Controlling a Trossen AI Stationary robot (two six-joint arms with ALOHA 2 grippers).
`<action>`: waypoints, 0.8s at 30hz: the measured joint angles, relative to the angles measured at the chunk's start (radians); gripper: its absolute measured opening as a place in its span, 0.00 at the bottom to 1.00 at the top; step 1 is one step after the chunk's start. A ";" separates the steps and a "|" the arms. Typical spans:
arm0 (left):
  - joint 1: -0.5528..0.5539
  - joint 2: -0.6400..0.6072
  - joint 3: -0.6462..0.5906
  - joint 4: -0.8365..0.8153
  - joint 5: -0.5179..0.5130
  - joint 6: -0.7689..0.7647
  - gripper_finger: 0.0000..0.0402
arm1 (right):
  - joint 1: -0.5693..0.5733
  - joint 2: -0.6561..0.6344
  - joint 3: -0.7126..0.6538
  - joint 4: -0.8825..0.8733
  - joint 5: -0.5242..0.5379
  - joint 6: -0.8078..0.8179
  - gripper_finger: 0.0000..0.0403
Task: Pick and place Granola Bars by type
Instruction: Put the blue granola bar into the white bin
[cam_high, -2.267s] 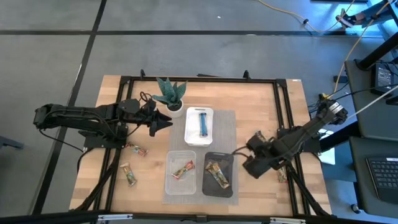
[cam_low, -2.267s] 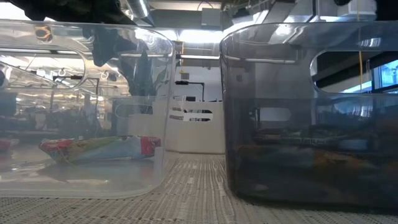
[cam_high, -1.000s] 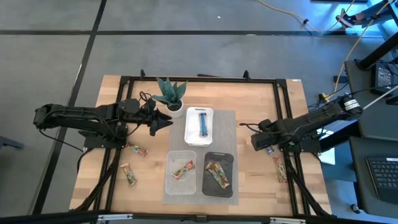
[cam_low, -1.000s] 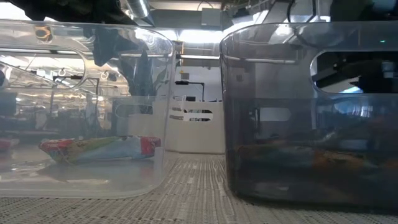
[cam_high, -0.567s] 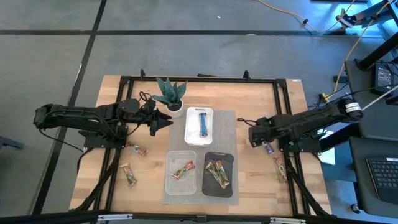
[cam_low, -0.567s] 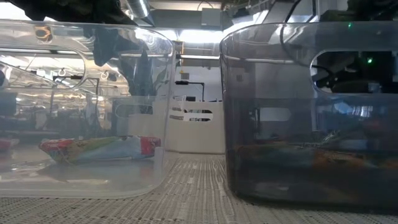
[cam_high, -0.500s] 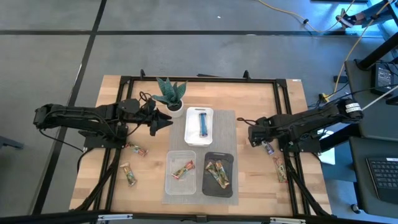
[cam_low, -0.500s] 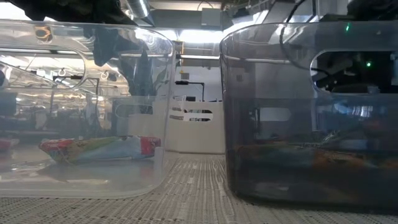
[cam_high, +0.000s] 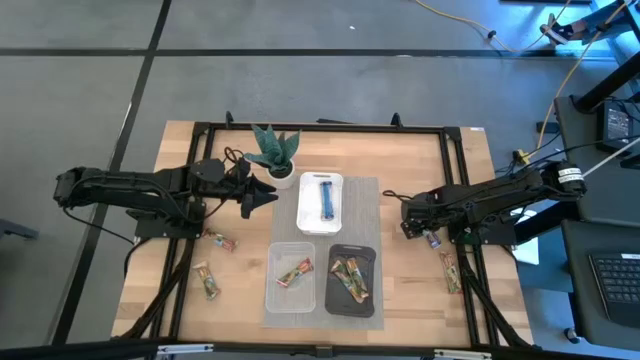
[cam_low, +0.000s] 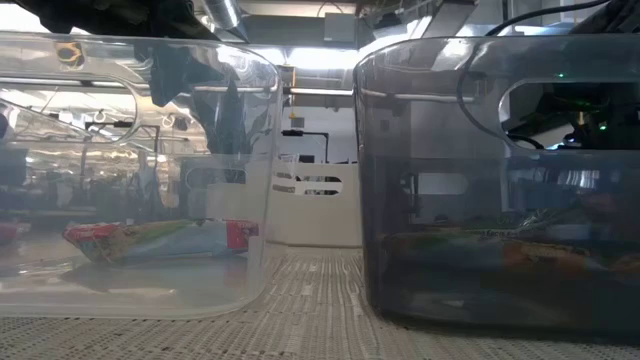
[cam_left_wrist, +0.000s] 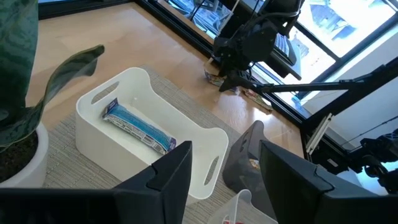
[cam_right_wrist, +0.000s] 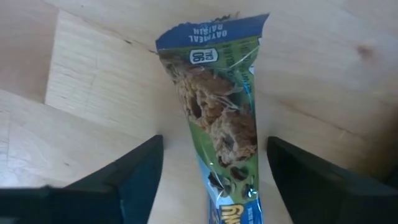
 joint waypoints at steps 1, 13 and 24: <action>0.000 0.000 0.000 0.000 0.000 0.000 0.44 | 0.000 0.000 0.001 0.000 0.000 -0.002 0.68; 0.000 0.000 0.000 0.000 -0.004 0.000 0.44 | 0.000 0.001 0.000 0.001 0.012 -0.002 0.43; 0.000 0.000 0.000 0.000 -0.003 0.000 0.44 | 0.000 0.002 0.000 0.001 0.016 0.001 0.31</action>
